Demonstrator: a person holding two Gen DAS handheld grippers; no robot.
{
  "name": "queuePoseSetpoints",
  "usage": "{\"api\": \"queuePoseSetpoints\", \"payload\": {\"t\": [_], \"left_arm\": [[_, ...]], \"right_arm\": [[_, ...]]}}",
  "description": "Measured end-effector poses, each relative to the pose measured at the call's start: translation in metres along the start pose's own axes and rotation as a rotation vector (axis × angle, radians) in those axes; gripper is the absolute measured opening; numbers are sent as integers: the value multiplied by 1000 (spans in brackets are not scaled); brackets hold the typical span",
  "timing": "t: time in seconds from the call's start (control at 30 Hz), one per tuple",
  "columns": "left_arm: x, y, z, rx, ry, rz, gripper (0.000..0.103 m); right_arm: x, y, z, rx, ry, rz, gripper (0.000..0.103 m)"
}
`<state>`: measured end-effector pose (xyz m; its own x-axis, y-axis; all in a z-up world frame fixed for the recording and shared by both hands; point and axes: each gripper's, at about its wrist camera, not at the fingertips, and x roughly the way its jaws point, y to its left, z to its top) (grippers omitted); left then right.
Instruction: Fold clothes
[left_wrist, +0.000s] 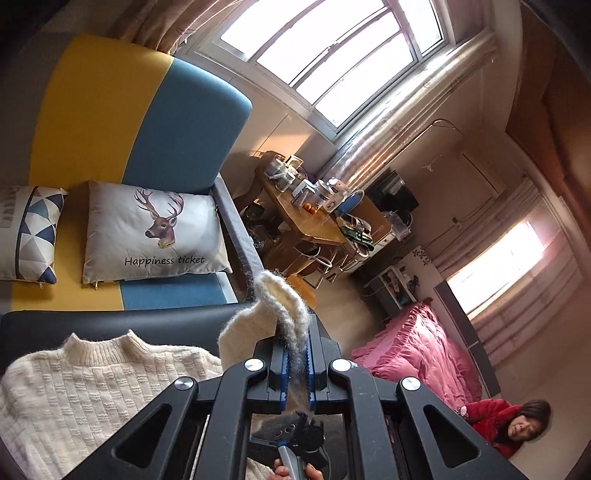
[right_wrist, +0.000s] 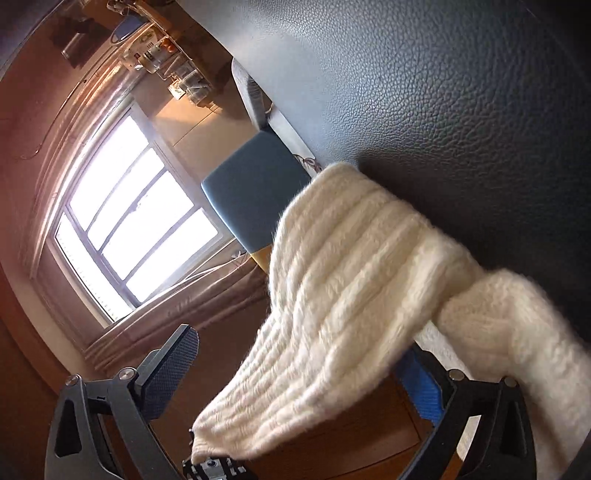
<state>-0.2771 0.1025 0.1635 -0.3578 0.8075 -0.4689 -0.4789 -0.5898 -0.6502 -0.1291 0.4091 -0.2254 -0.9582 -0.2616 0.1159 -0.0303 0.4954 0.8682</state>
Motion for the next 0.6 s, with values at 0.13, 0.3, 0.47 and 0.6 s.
{"api": "queuePoseSetpoints", "payload": {"t": [0.13, 0.3, 0.47, 0.6], "left_arm": [[-27, 29, -1, -14, -38, 47, 7], [-42, 114, -28, -125, -23, 163, 7], [-35, 208, -82, -257, 63, 295, 7], [-22, 265, -129, -356, 131, 358, 7]], "right_arm": [[10, 9, 1, -96, -9, -53, 103], [15, 28, 0, -281, 51, -169, 103], [24, 29, -7, -386, 122, -259, 103], [33, 29, -17, -498, 153, -362, 100]]}}
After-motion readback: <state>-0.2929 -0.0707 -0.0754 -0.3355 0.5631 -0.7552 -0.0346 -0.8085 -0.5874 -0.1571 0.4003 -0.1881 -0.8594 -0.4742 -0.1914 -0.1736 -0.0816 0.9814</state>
